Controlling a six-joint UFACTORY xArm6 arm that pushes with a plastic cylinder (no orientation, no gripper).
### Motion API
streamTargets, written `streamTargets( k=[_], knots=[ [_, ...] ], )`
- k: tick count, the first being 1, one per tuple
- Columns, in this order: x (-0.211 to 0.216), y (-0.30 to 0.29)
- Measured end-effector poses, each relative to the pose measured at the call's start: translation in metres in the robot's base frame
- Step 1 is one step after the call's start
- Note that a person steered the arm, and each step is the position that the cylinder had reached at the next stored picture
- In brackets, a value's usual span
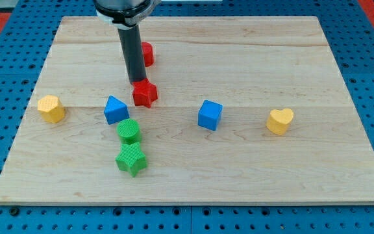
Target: Move the blue triangle right to the yellow hexagon
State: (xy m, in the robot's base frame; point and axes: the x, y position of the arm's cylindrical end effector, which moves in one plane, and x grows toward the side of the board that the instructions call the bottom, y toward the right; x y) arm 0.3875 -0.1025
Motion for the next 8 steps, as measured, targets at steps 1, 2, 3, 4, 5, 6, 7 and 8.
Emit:
streamTargets(
  k=[1, 2, 3, 4, 5, 6, 7, 8],
  knots=[
    [0.018, -0.006],
    [0.008, -0.058],
    [0.019, -0.055],
    [0.008, -0.058],
    [-0.052, -0.033],
    [-0.047, 0.05],
    [-0.035, 0.105],
    [0.0, 0.082]
  ],
)
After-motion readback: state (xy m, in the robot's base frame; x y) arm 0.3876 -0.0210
